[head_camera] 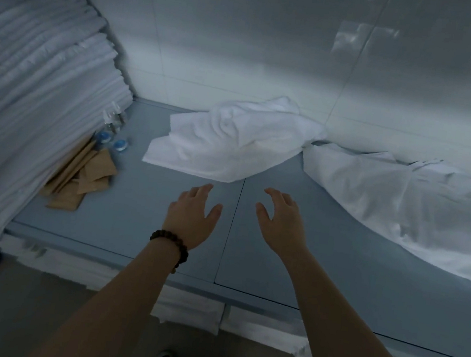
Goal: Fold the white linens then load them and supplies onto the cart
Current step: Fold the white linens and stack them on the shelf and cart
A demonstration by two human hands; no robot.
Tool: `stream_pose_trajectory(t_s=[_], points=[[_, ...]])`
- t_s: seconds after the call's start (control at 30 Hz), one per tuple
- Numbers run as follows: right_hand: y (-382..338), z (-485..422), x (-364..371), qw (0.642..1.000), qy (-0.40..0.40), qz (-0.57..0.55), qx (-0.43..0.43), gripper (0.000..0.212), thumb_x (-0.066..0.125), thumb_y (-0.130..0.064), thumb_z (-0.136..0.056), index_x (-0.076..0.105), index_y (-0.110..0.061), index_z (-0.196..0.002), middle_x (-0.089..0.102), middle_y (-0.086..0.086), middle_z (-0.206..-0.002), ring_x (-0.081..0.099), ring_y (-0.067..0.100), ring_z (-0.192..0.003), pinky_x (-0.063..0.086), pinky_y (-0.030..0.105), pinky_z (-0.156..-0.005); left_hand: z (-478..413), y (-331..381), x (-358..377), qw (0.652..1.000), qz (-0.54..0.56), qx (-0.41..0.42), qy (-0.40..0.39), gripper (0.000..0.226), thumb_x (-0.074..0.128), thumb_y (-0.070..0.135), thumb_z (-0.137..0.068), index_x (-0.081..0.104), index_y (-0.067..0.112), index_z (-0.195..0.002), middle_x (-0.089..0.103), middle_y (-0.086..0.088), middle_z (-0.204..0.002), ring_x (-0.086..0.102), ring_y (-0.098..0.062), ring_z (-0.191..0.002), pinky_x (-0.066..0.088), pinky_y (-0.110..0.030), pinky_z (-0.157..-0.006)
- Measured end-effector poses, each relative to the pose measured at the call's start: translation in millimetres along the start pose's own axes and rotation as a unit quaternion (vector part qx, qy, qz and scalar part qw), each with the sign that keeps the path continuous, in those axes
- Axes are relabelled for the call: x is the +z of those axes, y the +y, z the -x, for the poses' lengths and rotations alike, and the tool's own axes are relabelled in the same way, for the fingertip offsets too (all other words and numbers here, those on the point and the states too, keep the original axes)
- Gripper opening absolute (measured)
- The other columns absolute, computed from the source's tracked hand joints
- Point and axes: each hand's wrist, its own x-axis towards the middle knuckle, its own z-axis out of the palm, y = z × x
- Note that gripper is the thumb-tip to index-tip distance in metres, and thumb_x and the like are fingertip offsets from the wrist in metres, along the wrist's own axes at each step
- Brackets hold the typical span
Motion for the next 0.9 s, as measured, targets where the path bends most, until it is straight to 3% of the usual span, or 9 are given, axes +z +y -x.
stream_pose_trajectory(t_s=[0.43,0.77,0.9], points=[[-18,-26,46,0.998,0.028,0.041,0.033,0.049,0.058,-0.035,-0.092,0.048,-0.016,-0.136,0.049,0.006,-0.135,0.044,0.027,-0.124,0.039,0.044,-0.102,-51,-62,-8,0.996,-0.074,0.044,0.017,0.062,0.045,0.051,-0.093,0.036,0.018,-0.146,0.043,-0.003,-0.145,0.036,-0.023,-0.134,0.029,-0.043,-0.107],[14,-97,97,0.992,0.011,0.125,0.019,0.053,0.058,-0.036,-0.09,0.046,-0.018,-0.139,0.048,0.005,-0.137,0.04,0.027,-0.126,0.038,0.042,-0.101,-120,-89,48,0.988,-0.149,0.036,-0.03,0.069,0.044,0.056,-0.092,0.026,0.022,-0.15,0.03,-0.003,-0.154,0.027,-0.022,-0.14,0.027,-0.044,-0.109],[27,-128,124,0.982,0.004,0.186,-0.017,0.054,0.056,-0.036,-0.09,0.041,-0.03,-0.142,0.037,0.005,-0.148,0.029,0.026,-0.136,0.032,0.042,-0.105,-154,-97,76,0.985,-0.16,0.047,-0.041,0.065,0.041,0.054,-0.092,0.024,0.031,-0.15,0.019,0.001,-0.159,0.017,-0.023,-0.144,0.02,-0.047,-0.112]])
